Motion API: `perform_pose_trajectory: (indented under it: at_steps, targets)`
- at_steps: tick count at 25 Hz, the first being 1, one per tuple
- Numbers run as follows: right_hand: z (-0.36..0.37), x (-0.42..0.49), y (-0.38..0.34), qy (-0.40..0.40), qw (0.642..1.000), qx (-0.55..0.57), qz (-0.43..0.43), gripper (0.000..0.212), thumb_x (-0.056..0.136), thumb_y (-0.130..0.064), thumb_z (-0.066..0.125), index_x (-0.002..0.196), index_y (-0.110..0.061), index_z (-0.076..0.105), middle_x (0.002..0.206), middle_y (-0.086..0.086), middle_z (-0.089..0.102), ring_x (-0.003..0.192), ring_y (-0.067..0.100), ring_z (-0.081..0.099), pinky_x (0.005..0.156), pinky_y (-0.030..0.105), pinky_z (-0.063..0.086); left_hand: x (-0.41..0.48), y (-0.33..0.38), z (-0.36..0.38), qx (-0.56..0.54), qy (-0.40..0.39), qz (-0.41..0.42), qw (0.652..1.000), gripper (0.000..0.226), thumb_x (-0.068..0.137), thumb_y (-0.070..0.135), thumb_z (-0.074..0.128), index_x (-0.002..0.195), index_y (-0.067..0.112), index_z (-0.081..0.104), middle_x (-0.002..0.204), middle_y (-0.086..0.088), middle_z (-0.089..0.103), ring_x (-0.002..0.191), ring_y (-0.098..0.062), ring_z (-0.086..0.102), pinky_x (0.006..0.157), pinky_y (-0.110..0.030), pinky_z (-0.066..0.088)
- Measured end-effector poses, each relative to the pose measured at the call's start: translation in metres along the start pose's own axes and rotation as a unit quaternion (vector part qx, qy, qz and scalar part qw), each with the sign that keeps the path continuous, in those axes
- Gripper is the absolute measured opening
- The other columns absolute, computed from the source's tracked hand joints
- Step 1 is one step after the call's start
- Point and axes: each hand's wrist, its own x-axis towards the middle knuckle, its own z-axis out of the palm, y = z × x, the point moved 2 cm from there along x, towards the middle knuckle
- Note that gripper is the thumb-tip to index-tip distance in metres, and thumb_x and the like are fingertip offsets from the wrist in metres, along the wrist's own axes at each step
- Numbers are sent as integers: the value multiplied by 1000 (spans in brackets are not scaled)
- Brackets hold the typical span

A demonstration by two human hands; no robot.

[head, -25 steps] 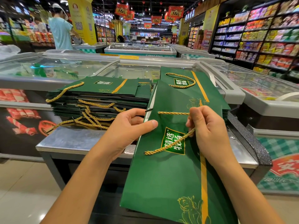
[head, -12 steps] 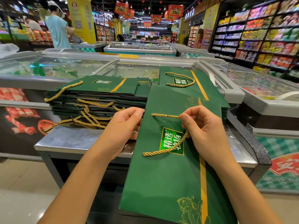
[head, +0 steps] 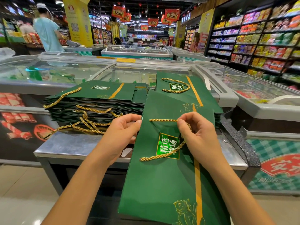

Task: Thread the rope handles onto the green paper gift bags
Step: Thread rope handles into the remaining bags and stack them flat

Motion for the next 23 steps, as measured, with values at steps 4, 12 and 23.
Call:
perform_pose_trajectory:
  at_steps: [4,12,23]
  targets:
    - [-2,1,1,20,1000,0,9,10,96,-12,66,86,-16,67,72,4,62,66,27,53,62,44,46,1,2,0,-22,-14,-16,1000,22,103,21,52,110,8,68,94,-8,74,78,-16,66,64,-27,53]
    - [-10,3,-9,29,999,-12,8,12,90,-8,74,94,-19,72,79,0,69,64,12,56,63,23,48,-8,8,-2,30,0,-3,1000,17,94,2,64,110,7,65,94,-12,77,83,-19,74,63,-26,58]
    - [-41,-18,-67,-87,979,-159,-99,52,81,-59,70,126,-35,63,129,-21,57,126,3,53,101,15,40,-11,80,-10,-152,141,89,974,12,97,2,59,106,9,58,75,2,76,60,-5,69,48,-19,52]
